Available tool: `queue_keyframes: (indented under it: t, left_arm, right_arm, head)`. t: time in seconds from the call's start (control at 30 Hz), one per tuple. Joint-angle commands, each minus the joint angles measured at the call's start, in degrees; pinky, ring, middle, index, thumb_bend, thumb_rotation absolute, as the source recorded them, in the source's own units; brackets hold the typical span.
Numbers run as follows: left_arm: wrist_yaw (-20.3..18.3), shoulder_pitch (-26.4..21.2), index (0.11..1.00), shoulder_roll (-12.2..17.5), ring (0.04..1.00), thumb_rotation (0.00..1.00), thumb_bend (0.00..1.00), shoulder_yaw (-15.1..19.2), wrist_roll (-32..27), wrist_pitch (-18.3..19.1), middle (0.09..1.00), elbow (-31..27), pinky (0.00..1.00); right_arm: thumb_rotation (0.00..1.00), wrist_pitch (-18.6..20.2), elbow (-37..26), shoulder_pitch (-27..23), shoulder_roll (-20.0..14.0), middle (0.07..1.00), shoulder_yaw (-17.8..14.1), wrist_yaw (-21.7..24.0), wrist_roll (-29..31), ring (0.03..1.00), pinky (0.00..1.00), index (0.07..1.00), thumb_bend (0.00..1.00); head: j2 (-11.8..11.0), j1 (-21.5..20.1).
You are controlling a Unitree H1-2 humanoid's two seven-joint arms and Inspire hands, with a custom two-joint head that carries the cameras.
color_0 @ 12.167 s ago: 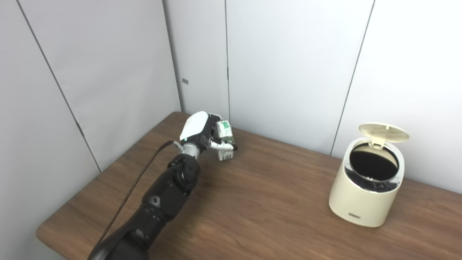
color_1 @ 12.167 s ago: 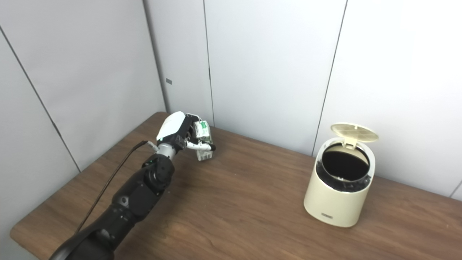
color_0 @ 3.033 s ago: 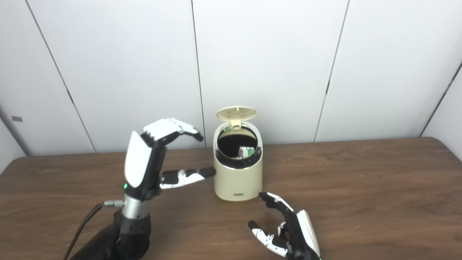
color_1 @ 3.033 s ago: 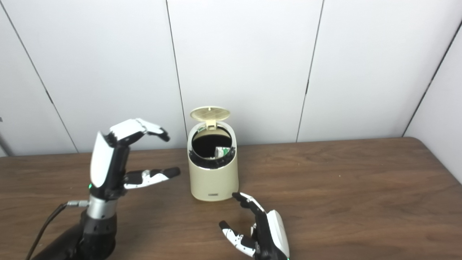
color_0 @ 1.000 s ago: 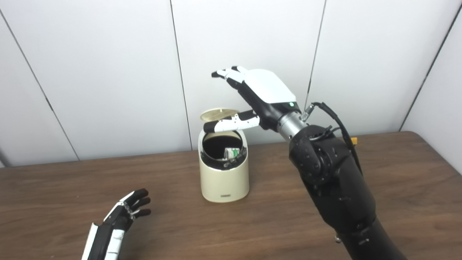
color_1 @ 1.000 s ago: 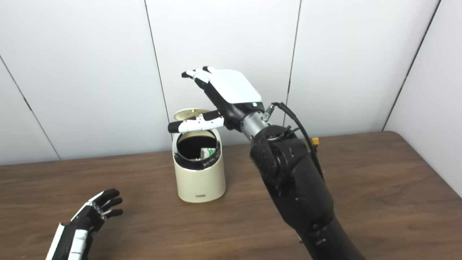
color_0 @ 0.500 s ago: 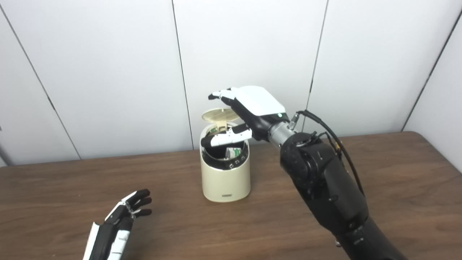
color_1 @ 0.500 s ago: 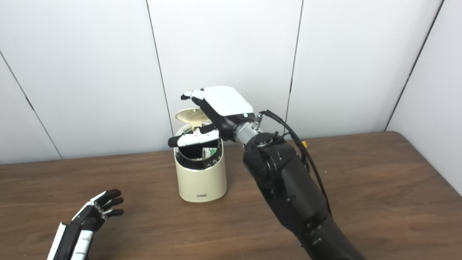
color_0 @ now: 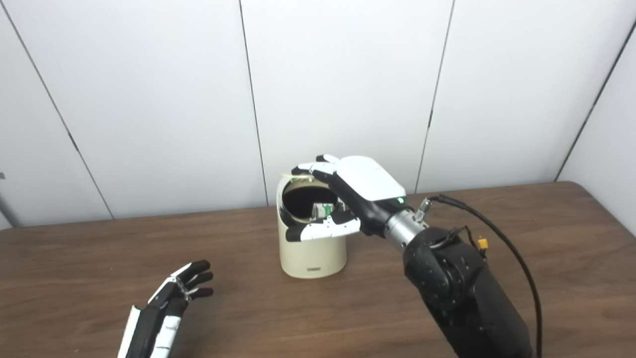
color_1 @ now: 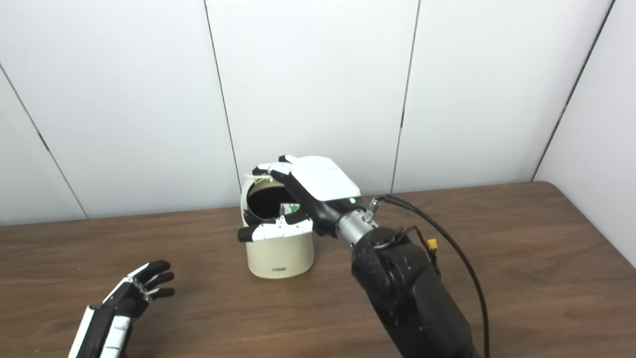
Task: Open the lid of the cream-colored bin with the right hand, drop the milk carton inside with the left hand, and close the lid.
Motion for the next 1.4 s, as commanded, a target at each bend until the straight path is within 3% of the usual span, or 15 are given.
queue_keyframes:
  t: [0.0,0.57,0.77,1.0,1.37]
  left_arm:
    - [0.3,1.8,0.832,-1.1,0.799,0.85,0.66,-0.5,0.0,-0.4,0.829,0.6,0.72]
    - [0.2,2.2,0.829,-1.9,0.800,0.84,0.67,-0.5,0.1,1.3,0.830,-1.0,0.71]
    - [0.0,2.7,0.828,-2.0,0.796,0.85,0.67,-0.6,0.2,2.4,0.827,-2.8,0.71]
    - [-0.1,2.7,0.829,-1.9,0.796,0.87,0.65,-0.8,0.8,1.9,0.828,-2.7,0.69]
    - [0.6,2.8,0.816,-2.1,0.798,0.85,0.69,-0.6,1.7,3.3,0.823,-3.3,0.70]
  right_arm:
    - [0.90,-1.2,-2.3,-1.4,-0.2,0.861,-0.7,-1.0,0.5,0.932,0.86,0.826,0.85]
    - [0.87,0.5,-1.4,3.2,-0.9,0.855,0.1,2.9,0.7,0.921,0.88,0.822,0.83]
    - [0.85,0.7,0.1,3.9,-1.2,0.865,0.9,4.6,0.5,0.925,0.90,0.828,0.85]
    - [0.84,1.8,2.6,4.0,-1.2,0.876,3.2,7.0,-1.9,0.932,0.90,0.844,0.85]
    - [0.86,3.9,8.3,2.6,-0.1,0.886,4.1,7.6,-3.9,0.944,0.92,0.848,0.82]
  head:
    - [0.2,0.0]
    - [1.0,0.5]
    - [2.4,0.2]
    - [2.8,0.1]
    - [3.0,0.2]
